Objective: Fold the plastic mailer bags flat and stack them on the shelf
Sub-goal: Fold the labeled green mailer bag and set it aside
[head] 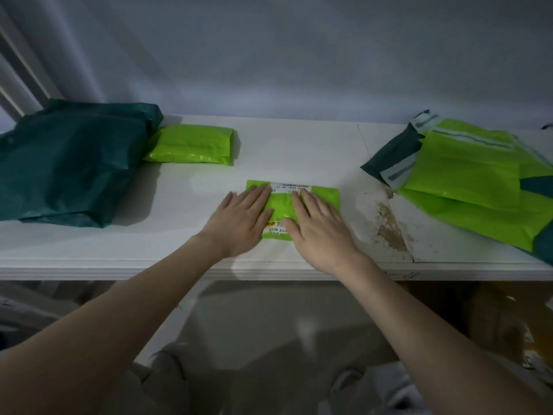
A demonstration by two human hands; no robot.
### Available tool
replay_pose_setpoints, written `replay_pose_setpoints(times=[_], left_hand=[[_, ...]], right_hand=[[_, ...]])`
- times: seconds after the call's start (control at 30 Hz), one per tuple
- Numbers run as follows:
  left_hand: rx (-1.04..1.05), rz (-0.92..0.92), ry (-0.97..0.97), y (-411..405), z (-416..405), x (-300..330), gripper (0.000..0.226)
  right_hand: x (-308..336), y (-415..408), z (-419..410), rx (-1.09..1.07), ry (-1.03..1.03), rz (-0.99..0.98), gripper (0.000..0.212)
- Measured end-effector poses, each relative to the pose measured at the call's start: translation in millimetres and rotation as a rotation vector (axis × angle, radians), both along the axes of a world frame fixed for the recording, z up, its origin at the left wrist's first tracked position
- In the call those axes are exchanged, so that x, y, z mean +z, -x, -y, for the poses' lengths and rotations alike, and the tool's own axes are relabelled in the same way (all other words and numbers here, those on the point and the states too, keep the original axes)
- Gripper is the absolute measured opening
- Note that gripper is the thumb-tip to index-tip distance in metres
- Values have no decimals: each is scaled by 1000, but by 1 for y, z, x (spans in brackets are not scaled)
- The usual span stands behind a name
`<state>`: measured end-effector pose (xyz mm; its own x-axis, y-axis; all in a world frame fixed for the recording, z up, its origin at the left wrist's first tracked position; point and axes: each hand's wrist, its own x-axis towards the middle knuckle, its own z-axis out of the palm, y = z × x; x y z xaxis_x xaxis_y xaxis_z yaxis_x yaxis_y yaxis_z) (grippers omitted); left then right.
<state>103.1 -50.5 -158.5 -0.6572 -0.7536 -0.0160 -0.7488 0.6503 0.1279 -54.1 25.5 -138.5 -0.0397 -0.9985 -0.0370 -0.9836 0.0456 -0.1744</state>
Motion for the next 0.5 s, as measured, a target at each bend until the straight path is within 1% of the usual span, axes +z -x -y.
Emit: replay_pose_setpoints(times=[0.07,0.17,0.2,0.27,0.3,0.33,0.4,0.43,0.5], left_hand=[[0,36,-52,2,2,0,77],[-28,64,-94,4,6,-1,89],[-11,9,-127,6,7,-1,83],[34,-134,-184,10,9,1,63],[41,-166,-184,11,10,3,58],[40,-155,-171,10,12,4,56],[22,-71,-131,6,19,4,53],[23,-60,-109,3,22,5,53],[76,-158,-71,-3,26,9,51]], right_hand=[[1,6,4,8,-39,18,59],[4,16,13,13,-80,22,58],[5,20,16,5,-92,15,58],[6,27,23,-26,-108,-1,57],[6,30,26,-46,-111,-11,57],[6,32,29,-65,-104,-17,57],[6,33,33,-89,-56,-23,57],[5,32,34,-86,-4,-27,56],[5,26,32,-30,170,-36,50]])
